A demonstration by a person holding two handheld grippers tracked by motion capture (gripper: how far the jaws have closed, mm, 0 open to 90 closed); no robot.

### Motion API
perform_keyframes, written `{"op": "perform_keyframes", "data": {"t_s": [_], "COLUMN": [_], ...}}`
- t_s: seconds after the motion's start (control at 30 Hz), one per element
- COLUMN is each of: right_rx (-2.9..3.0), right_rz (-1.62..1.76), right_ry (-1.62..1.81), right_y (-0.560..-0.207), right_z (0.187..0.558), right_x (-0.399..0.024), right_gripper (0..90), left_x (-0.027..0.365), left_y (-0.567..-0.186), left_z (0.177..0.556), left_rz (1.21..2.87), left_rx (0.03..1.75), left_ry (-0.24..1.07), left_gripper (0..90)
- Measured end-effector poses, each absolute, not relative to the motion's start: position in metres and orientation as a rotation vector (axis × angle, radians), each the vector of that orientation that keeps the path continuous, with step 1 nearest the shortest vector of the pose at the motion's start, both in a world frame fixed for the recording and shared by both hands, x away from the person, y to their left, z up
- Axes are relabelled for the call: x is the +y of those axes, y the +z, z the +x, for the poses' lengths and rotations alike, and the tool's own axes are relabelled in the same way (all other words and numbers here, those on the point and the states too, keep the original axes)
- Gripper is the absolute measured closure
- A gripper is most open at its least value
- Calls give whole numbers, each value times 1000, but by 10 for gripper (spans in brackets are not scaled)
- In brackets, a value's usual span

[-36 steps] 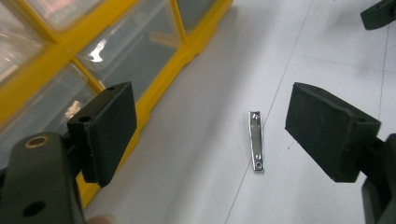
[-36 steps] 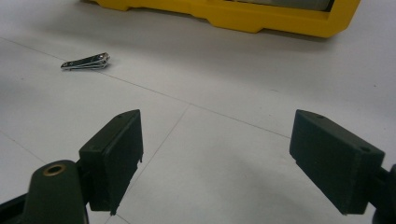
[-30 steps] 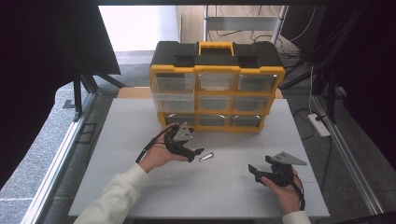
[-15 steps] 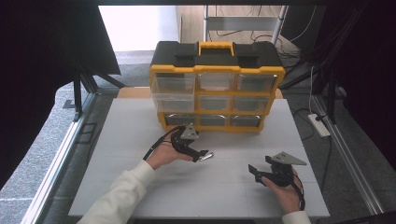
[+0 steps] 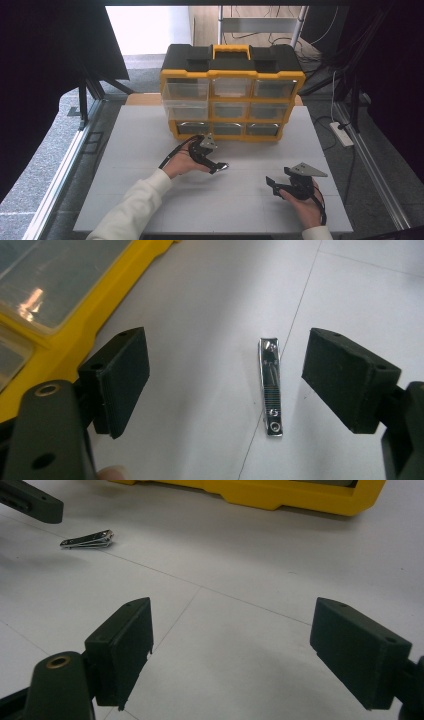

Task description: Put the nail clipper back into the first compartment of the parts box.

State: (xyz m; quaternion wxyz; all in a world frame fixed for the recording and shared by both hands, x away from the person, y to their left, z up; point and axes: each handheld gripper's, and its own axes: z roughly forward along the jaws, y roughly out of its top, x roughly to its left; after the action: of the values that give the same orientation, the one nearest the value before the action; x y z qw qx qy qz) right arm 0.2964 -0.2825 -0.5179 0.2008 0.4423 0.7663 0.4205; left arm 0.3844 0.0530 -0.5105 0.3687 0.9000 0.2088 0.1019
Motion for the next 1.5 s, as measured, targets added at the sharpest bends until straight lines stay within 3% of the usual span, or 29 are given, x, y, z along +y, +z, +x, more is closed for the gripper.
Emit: {"op": "perform_keyframes", "data": {"t_s": [0.7, 1.03, 1.23, 1.5], "right_rx": [2143, 2144, 2144, 2147], "right_rz": [1237, 1238, 1237, 1232], "right_ry": [1169, 1170, 1175, 1175], "right_y": [-518, -518, -518, -518], "right_z": [297, 297, 297, 297], "right_x": [-283, -283, -282, -282], "right_gripper": [176, 176, 176, 176], "left_x": [32, 25, 24, 18], "left_y": [-523, -522, -521, -517], "left_z": [390, 391, 393, 395], "left_rz": [2417, 2496, 2507, 2546], "left_rx": [505, 468, 435, 437], "left_ry": [208, 200, 139, 110], "left_gripper": [257, 404, 554, 644]}}
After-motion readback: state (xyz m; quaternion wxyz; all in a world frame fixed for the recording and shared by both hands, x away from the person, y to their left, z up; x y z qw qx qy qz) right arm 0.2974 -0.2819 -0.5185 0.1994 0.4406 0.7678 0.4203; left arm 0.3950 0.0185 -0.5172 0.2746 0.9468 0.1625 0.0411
